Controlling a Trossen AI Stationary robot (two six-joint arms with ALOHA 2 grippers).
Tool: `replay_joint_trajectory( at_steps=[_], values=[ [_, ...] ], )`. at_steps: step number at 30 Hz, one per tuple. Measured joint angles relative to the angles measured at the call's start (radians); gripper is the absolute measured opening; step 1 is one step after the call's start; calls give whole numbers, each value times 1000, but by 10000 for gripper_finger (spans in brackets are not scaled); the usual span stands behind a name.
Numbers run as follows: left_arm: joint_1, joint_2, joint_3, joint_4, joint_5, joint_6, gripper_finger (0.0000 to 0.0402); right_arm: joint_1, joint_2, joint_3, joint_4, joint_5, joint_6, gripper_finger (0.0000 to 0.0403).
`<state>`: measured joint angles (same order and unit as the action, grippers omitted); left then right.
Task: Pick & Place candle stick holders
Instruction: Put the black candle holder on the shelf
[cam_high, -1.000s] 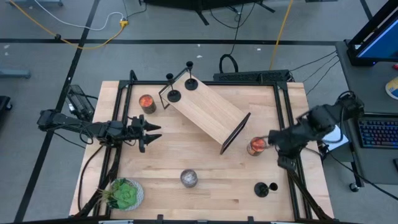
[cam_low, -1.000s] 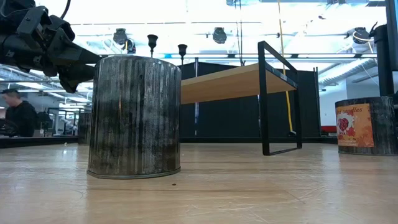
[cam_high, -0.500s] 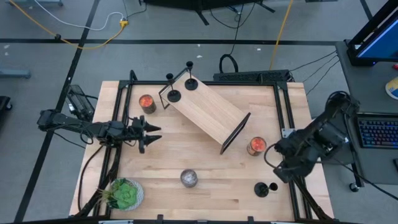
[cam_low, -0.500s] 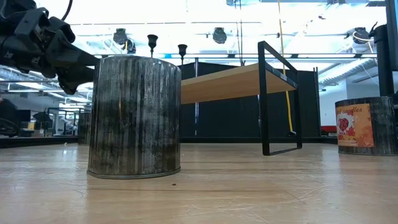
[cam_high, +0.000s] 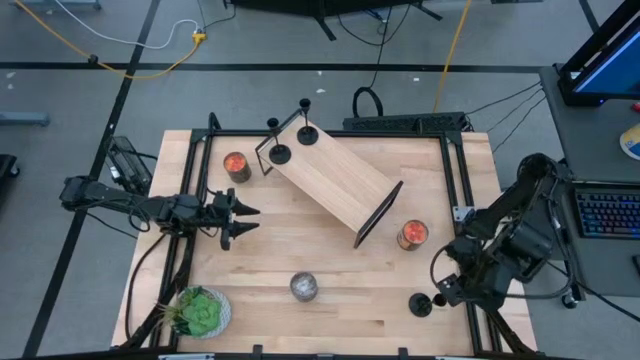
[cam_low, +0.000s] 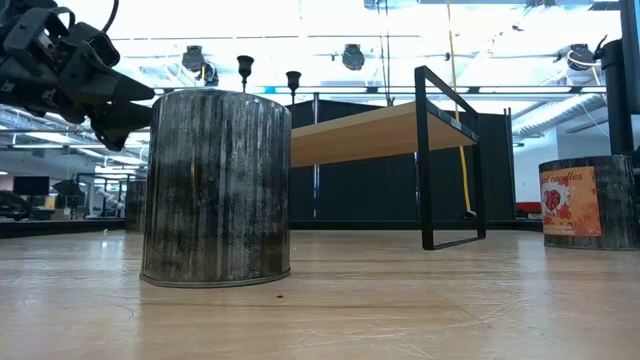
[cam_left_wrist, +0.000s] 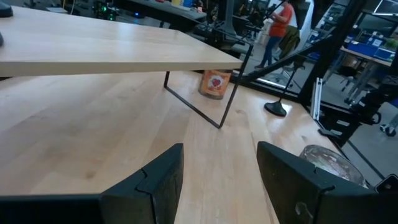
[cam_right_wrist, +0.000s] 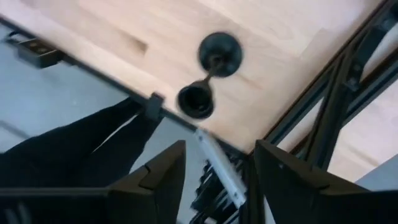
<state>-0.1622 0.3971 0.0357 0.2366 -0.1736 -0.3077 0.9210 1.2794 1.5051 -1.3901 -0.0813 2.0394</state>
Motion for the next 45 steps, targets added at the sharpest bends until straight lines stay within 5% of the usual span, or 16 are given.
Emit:
replay_joint_trajectory(
  at_steps=[18,45],
  values=[
    [0,0,0,9,39,-18,209,10,-17,-194,207,2,-41,162],
    [0,0,1,8,36,-15,209,9,-17,-265,212,10,-43,161]
  ],
)
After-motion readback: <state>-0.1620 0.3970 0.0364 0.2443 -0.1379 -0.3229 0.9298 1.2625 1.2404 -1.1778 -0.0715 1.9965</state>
